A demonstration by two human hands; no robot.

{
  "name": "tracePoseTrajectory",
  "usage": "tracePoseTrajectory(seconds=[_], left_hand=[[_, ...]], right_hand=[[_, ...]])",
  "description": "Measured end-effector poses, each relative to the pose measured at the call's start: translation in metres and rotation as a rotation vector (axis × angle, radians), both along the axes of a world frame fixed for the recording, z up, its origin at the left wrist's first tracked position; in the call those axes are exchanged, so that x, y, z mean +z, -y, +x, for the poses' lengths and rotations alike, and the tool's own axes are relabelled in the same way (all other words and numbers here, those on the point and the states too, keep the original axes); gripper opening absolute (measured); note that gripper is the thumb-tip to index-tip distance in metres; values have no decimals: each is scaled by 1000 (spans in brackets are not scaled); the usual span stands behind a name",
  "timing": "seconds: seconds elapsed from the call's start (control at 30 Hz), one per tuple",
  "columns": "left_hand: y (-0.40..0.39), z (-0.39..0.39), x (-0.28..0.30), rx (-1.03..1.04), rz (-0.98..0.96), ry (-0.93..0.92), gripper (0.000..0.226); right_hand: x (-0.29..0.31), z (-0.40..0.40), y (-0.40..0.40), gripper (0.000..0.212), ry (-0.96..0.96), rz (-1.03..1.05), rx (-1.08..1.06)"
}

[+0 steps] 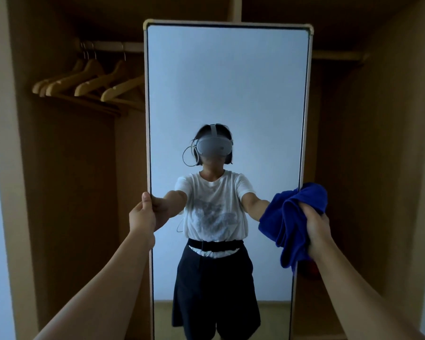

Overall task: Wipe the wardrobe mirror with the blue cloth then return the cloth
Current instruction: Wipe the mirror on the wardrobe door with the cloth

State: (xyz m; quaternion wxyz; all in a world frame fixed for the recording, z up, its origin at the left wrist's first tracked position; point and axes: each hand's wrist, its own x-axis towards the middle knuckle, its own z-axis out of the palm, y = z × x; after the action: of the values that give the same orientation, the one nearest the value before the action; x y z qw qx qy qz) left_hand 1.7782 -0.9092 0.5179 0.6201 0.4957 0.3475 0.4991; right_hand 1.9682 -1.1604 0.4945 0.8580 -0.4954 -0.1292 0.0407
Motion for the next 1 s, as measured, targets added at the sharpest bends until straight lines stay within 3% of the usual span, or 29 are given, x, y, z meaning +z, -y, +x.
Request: tracePoseTrajectory(seconds=[0.43, 0.7, 1.0], left_hand=[[-20, 20, 1, -20, 9, -37, 52], [-27, 32, 0, -28, 6, -24, 51], [-35, 41, -3, -24, -3, -10, 52]], right_hand=[[1, 20, -22, 39, 11, 12, -27], [1, 44, -12, 35, -9, -139, 57], [-4, 55, -18, 43, -7, -157, 37]])
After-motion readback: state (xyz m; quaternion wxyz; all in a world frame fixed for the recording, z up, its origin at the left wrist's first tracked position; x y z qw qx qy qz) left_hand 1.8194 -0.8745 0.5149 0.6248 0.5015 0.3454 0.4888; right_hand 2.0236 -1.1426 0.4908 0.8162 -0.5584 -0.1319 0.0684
